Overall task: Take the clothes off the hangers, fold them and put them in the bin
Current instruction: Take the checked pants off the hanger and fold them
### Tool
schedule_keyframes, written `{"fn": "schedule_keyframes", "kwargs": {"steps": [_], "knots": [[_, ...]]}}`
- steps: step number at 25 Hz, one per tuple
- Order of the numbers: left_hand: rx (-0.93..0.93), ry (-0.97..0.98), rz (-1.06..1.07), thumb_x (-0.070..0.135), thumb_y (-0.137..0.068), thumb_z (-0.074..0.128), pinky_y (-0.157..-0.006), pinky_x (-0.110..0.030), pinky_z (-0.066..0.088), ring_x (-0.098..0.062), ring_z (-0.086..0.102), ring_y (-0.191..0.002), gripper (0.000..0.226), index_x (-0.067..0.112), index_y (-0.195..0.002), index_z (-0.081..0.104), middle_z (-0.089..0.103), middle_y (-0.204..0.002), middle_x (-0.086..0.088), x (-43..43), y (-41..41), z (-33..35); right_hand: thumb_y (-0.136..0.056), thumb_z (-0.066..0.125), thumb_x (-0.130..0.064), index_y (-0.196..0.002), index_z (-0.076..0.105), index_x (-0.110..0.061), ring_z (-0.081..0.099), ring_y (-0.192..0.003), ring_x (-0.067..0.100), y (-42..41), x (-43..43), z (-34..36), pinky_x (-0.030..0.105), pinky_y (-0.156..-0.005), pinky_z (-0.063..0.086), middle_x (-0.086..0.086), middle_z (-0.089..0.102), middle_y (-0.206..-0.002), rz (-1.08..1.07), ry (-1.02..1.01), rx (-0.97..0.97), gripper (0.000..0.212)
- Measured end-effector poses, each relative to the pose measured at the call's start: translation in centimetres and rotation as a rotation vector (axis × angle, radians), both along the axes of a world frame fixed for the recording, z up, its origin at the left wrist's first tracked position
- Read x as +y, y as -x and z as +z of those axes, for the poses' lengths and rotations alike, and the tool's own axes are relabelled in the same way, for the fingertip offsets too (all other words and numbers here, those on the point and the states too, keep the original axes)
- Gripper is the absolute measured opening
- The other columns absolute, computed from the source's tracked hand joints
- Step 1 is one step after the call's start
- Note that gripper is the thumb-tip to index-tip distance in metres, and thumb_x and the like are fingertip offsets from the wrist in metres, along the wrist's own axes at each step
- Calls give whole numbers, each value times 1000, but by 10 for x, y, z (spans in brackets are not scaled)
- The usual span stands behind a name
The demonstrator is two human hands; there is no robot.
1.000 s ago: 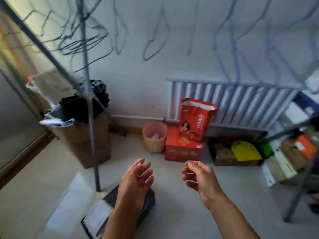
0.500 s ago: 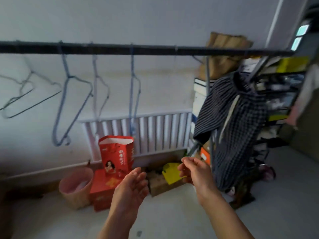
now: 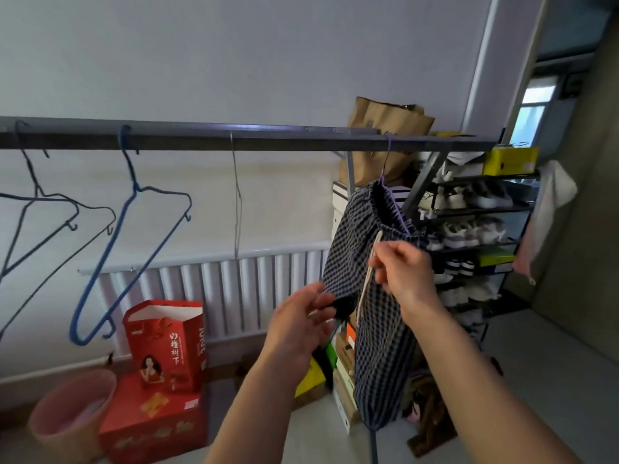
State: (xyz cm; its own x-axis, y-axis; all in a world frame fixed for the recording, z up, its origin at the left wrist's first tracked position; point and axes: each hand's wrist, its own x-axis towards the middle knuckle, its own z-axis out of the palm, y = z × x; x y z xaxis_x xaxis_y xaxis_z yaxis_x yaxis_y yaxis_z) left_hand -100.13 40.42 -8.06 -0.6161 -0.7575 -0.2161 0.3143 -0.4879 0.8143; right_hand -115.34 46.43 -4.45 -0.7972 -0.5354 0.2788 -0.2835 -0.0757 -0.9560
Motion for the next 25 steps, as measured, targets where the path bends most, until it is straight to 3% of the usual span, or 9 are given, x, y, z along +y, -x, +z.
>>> {"fn": "schedule_keyframes", "kwargs": {"steps": [4, 6, 10, 12, 13, 14, 15, 19, 25], "knots": [[-12, 140, -74, 20, -95, 57, -66, -30, 51, -16, 61, -68, 20, 10, -108, 67, 70, -83, -3, 1, 33, 30, -96, 52, -19, -83, 65, -16, 56, -65, 15, 48, -10, 36, 30, -59, 46, 0, 64, -76, -259, -35, 262, 18], [-11, 181, -85, 21, -95, 58, -66, -30, 51, -16, 61, -68, 20, 10, -109, 67, 70, -84, -4, -2, 39, 35, -96, 48, -14, -77, 62, -18, 58, -69, 25, 68, -15, 46, 38, -65, 52, 2, 62, -77, -364, -252, 393, 24], [-25, 210, -64, 20, -95, 58, -66, -30, 49, -15, 60, -68, 18, 10, -106, 67, 69, -85, -5, -10, 45, 38, -95, 49, -17, -58, 45, -21, 40, -50, 24, 93, -30, 46, 32, -52, 38, 4, 41, -57, -320, -648, 436, 37], [-39, 238, -56, 19, -96, 56, -65, -29, 49, -15, 60, -68, 17, 10, -106, 67, 68, -86, -5, -11, 50, 42, -96, 53, -19, -72, 62, -17, 48, -58, 25, 98, -36, 44, 34, -58, 45, 10, 52, -64, -189, -599, 326, 26], [-49, 263, -55, 18, -96, 55, -64, -28, 50, -15, 59, -68, 17, 10, -107, 67, 68, -85, -6, -11, 54, 44, -96, 54, -17, -101, 59, 6, 48, -64, 24, 97, -38, 43, 31, -60, 43, 12, 53, -68, -110, -529, 276, 24], [-57, 293, -55, 16, -97, 54, -63, -27, 50, -15, 59, -68, 18, 10, -107, 67, 68, -85, -6, -10, 57, 47, -96, 55, -16, -75, 35, -14, 47, -67, 22, 95, -40, 43, 29, -62, 39, 12, 50, -71, -51, -456, 236, 29], [-63, 328, -55, 14, -97, 53, -62, -26, 50, -15, 59, -68, 18, 10, -108, 67, 68, -85, -6, -9, 60, 50, -96, 56, -15, -74, 57, -8, 45, -68, 21, 93, -41, 45, 27, -62, 36, 11, 49, -74, -10, -383, 214, 23], [-81, 574, -10, 13, -97, 54, -62, -23, 50, -13, 61, -73, 18, 16, -111, 64, 68, -89, -2, 1, 65, 58, -94, 58, -16, -70, 58, -9, 49, -69, 17, 77, -41, 60, 26, -64, 39, 8, 56, -75, 32, -143, 169, 25], [-266, 1292, 59, 21, -90, 65, -70, -22, 52, -9, 57, -76, 39, 30, -125, 50, 52, -113, 11, 2, 60, 71, -90, 57, -13, -80, 64, -12, 54, -63, 14, 40, -20, 68, 24, -55, 41, 5, 59, -69, 266, -65, 17, 13]]}}
